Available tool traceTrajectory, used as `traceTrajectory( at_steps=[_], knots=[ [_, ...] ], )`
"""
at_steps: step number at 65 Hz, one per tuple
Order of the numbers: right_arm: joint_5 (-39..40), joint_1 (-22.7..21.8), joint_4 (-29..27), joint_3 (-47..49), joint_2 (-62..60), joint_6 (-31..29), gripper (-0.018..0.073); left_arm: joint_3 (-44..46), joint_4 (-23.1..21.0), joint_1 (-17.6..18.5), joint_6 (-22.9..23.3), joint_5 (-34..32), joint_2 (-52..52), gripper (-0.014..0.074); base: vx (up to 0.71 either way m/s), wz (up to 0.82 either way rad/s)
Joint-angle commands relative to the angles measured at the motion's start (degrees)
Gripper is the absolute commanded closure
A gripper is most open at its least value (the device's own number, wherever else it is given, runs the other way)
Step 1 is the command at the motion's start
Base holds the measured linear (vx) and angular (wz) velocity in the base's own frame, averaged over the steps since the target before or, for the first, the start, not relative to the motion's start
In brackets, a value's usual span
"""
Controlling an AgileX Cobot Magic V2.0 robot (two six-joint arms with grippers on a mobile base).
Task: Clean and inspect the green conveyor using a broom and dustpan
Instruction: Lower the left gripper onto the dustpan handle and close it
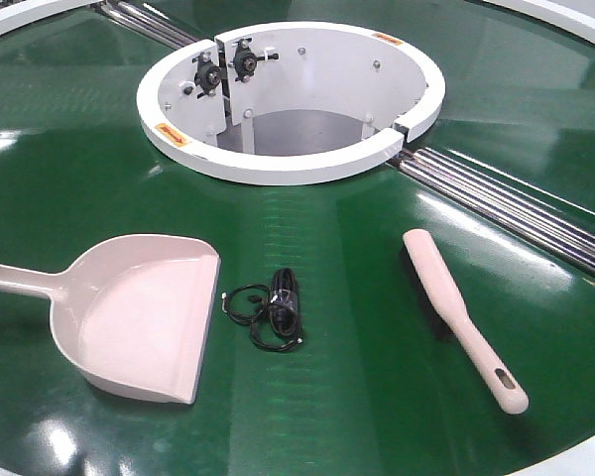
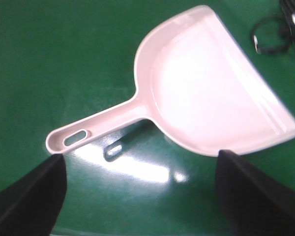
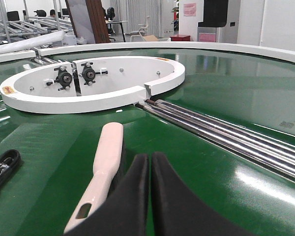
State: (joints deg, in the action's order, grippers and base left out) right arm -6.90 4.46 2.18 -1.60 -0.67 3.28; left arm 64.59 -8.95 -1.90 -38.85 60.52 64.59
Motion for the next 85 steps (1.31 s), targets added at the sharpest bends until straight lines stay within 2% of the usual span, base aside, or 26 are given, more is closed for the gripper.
traceTrajectory(
  at_steps=[1,7,19,23,32,39,47,56,72,85],
  knots=[
    [4.5,-0.4,0.4,-0.2,-0.7,-0.1,0.0568,6.5,-1.4,-0.2,-9.3,2.9,4.0,0.0047,0.00,0.00],
    [4.5,-0.4,0.4,-0.2,-0.7,-0.1,0.0568,9.2,-1.4,-0.2,-13.8,3.7,8.4,0.0064,0.00,0.00],
    [4.5,-0.4,0.4,-0.2,-0.7,-0.1,0.0568,11.3,-0.4,0.0,-18.7,2.2,15.9,0.0066,0.00,0.00],
    [4.5,-0.4,0.4,-0.2,-0.7,-0.1,0.0568,11.7,1.4,1.1,-22.4,2.4,18.0,0.0064,0.00,0.00],
    [4.5,-0.4,0.4,-0.2,-0.7,-0.1,0.0568,11.9,10.1,4.5,-30.4,2.3,21.4,0.0061,0.00,0.00],
    [4.5,-0.4,0.4,-0.2,-0.7,-0.1,0.0568,11.9,14.2,6.1,-30.9,1.0,23.8,0.0050,0.00,0.00],
    [4.5,-0.4,0.4,-0.2,-0.7,-0.1,0.0568,11.9,14.0,6.2,-31.9,1.4,26.2,0.0050,0.00,0.00],
    [4.5,-0.4,0.4,-0.2,-0.6,-0.1,0.0568,11.9,15.8,6.2,-31.9,1.4,28.4,0.0050,0.00,0.00],
    [4.5,-0.4,0.4,-0.2,-0.6,-0.1,0.0568,12.0,17.1,6.1,-32.0,-6.5,31.2,0.0050,0.00,0.00],
    [4.5,-0.4,0.4,-0.2,-0.6,-0.1,0.0568,11.9,17.2,6.1,-36.0,-4.9,34.5,0.0051,0.00,0.00]
  ],
)
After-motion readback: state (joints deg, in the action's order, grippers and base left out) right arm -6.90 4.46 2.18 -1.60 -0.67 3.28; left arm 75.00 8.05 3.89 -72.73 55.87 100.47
